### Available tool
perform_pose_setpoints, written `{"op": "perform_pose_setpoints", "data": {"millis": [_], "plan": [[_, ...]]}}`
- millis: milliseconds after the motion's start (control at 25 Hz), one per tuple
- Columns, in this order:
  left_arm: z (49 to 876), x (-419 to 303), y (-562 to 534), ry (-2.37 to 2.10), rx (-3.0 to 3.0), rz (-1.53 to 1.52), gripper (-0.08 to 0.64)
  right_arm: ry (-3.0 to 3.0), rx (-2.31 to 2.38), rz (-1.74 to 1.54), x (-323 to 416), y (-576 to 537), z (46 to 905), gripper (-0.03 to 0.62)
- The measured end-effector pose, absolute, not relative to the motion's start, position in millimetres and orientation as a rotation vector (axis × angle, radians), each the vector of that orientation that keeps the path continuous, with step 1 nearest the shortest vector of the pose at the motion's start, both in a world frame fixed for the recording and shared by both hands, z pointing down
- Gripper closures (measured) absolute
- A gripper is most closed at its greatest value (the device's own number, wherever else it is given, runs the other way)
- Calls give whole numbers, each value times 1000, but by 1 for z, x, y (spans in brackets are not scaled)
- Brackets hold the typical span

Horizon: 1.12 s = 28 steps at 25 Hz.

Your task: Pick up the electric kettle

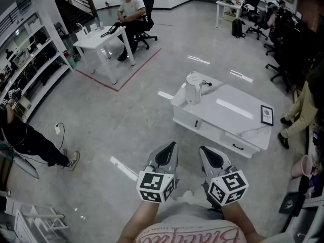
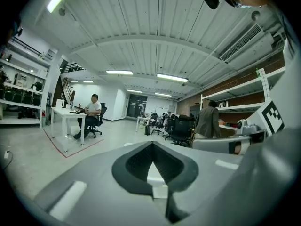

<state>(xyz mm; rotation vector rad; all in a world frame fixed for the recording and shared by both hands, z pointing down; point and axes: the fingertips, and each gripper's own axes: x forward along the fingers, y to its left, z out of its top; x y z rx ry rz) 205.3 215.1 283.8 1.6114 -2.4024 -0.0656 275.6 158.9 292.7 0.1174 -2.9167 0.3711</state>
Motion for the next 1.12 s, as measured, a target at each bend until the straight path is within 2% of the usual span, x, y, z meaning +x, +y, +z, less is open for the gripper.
{"op": "perform_pose_setpoints", "data": {"millis": [520, 1120], "plan": [[292, 111, 161, -2324, 1741, -108, 552, -2921, 397, 343, 204, 97, 298, 569], [289, -75, 141, -2058, 2036, -20, 552, -3036, 777, 372, 40, 92, 273, 569]]}}
